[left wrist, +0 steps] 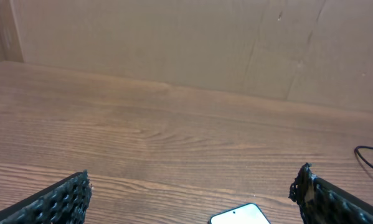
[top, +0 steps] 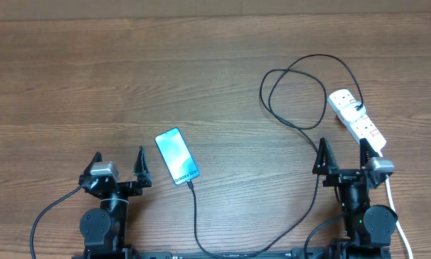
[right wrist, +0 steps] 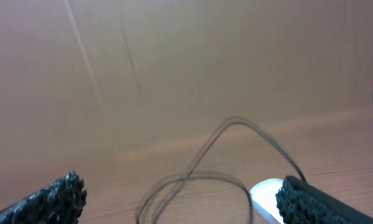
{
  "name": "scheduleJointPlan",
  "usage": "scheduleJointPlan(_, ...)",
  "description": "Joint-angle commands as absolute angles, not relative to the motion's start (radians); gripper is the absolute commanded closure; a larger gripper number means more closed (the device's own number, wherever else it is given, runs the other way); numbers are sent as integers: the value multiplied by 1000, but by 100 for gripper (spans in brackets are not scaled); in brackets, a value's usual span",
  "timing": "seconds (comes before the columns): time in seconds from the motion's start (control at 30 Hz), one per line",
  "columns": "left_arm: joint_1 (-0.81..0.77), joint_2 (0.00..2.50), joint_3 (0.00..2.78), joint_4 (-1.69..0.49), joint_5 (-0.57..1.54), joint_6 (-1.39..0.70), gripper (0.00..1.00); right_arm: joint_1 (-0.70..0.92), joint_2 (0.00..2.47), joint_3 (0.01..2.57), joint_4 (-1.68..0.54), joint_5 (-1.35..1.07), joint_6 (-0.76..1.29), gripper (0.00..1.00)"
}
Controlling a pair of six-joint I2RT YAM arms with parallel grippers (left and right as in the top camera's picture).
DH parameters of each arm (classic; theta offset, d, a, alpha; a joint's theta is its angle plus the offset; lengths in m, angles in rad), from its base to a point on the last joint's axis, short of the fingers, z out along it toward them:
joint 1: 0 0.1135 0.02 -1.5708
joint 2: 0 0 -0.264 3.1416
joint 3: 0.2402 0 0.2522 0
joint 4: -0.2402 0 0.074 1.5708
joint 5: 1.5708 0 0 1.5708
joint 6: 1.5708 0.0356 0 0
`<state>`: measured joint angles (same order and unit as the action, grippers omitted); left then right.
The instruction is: Plug charger to phone and switch on socket
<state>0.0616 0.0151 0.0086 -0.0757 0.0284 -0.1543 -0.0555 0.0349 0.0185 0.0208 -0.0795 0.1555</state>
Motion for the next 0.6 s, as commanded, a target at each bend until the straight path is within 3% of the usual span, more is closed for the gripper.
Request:
scheduleJointPlan(0.0, 72, 4, 5, -78, 23, -163, 0, -49, 2, 8, -27, -93, 89, 0)
scheduleJointPlan(0.27, 72, 4, 5, -78, 23, -163, 0, -46, 2, 8, -81, -78, -14, 0)
scheduleJointPlan(0.57, 72, 4, 5, -78, 23, -163, 1, -46, 2, 8, -86, -30, 4, 0)
